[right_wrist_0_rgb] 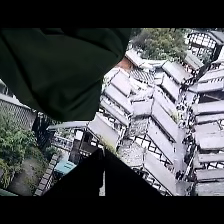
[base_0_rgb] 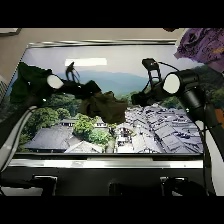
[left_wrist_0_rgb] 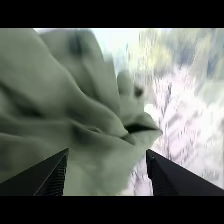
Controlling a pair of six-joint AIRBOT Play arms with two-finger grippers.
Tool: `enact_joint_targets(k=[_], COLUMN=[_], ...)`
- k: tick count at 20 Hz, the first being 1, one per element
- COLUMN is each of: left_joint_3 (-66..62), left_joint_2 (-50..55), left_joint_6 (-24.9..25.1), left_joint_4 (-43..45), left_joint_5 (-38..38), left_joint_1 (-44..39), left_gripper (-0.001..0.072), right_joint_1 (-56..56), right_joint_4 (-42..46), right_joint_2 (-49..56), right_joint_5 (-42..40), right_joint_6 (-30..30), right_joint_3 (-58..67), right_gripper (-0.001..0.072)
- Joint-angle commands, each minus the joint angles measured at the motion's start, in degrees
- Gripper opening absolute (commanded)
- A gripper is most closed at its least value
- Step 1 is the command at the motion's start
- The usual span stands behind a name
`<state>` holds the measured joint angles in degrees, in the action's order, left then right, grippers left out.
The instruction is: Fold the clothes and pants, and hang the long-sleeved shirts on hangers.
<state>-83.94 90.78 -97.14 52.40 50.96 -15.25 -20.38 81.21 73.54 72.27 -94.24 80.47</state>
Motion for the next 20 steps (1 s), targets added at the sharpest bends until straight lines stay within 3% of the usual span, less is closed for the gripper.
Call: enact_joint_targets(k=[1,4,7,8,9,15,20], left_joint_3=[-0.9,6.56,18.73,22.64,26.47,32.28,31.45], left_joint_2=[-6.05,-8.07,-8.04,-8.02,-8.02,-4.68,0.28], left_joint_6=[6.99,6.78,6.75,6.75,7.06,21.42,29.42], left_joint_4=[3.8,3.98,-4.07,-7.63,-11.58,-25.38,-35.78], left_joint_5=[8.63,13.11,7.76,5.77,4.17,-0.13,-2.8], left_joint_1=[11.13,19.32,24.46,25.64,26.53,24.68,21.84], left_gripper=[0.0548,0.055,0.056,0.0612,0.0612,0.0611,0.061], right_joint_1=[-0.07,-0.07,-0.04,-0.07,-0.07,-0.07,-0.07], right_joint_4=[0.04,0.04,-0.2,-0.31,-0.42,-0.74,-1.57], right_joint_2=[-0.04,-0.02,-0.04,-0.02,-0.04,-0.04,-0.04], right_joint_5=[-0.07,0.0,0.28,0.66,1.09,1.55,1.55], right_joint_6=[0.0,0.0,-0.02,-0.02,-0.02,-0.02,-0.02], right_joint_3=[0.04,0.04,0.04,0.04,0.04,0.04,0.04], right_gripper=[0.0081,0.0081,0.0081,0.0081,0.0081,0.0081,0.0081])
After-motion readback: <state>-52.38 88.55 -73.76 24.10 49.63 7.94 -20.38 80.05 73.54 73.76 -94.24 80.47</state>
